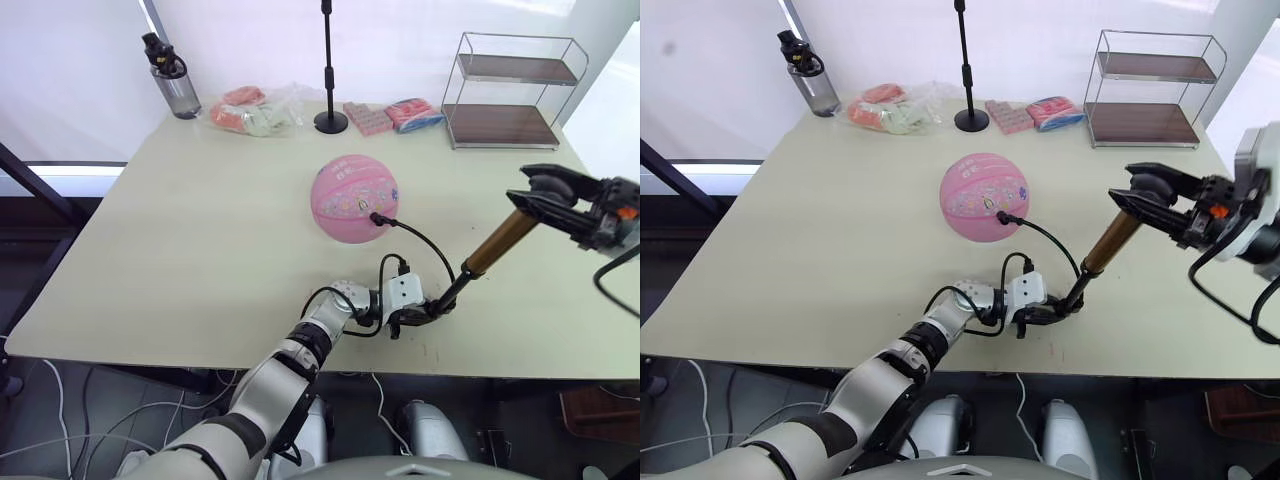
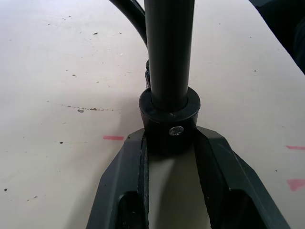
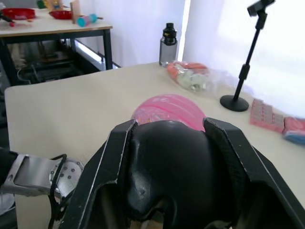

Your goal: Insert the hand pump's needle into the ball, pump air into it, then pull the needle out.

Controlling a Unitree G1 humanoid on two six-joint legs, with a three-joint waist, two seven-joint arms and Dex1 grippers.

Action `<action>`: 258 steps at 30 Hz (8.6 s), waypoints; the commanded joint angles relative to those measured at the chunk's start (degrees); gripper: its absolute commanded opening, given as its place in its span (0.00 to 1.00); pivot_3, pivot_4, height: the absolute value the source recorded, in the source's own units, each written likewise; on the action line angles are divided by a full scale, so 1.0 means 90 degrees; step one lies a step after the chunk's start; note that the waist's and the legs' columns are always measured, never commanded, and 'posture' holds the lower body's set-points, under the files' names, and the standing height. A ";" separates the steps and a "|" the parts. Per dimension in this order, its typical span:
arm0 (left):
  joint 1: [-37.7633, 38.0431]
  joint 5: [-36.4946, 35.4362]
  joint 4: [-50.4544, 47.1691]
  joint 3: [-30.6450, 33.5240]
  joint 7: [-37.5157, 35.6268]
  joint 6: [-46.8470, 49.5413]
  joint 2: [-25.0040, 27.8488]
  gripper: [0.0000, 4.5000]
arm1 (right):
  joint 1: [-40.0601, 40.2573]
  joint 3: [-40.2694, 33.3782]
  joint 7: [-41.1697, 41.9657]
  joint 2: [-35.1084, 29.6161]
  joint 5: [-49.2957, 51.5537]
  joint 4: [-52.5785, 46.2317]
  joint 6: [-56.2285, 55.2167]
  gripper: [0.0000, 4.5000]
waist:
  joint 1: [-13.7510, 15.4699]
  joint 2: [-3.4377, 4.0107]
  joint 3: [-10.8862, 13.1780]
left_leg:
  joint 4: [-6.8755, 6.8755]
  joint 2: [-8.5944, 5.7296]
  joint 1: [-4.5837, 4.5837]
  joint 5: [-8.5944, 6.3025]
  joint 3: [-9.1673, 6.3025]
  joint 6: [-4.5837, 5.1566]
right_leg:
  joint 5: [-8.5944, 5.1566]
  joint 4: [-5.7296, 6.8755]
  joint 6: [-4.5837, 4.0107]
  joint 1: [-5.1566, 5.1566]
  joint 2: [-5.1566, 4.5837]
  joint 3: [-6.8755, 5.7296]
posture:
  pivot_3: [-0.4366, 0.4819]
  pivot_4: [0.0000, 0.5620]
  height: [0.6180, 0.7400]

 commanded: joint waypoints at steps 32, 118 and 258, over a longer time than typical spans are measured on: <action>0.0356 0.0465 0.0759 -0.0319 -0.0063 0.0438 0.0152 0.23 | -0.0860 -0.0774 0.0073 -0.0752 0.0964 0.0159 0.0303 0.40 | 0.0019 0.0017 -0.0065 | -0.0001 -0.0002 -0.0004 -0.0007 0.0031 0.0000 | 0.0003 -0.0002 -0.0004 -0.0019 -0.0007 0.0025 | 0.48 0.27 0.93; 0.0314 0.0483 0.0803 -0.0312 0.0021 0.0416 0.0158 0.23 | 0.0943 0.1650 0.0215 0.0879 -0.1976 0.0628 -0.1754 0.40 | -0.0012 0.0010 -0.0112 | 0.0157 0.0026 0.0097 -0.0217 0.0023 0.0022 | 0.0024 -0.0022 0.0080 0.0051 -0.0117 -0.0106 | 0.48 0.27 0.93; 0.0314 0.0509 0.0794 -0.0366 -0.0054 0.0323 0.0157 0.23 | -0.0271 -0.0059 -0.0630 -0.0737 0.0034 -0.0360 0.0798 0.40 | 0.0141 0.0042 0.0073 | 0.0178 0.0002 -0.0010 -0.0206 -0.0034 0.0040 | 0.0041 -0.0039 0.0065 0.0005 -0.0237 -0.0329 | 0.48 0.27 0.93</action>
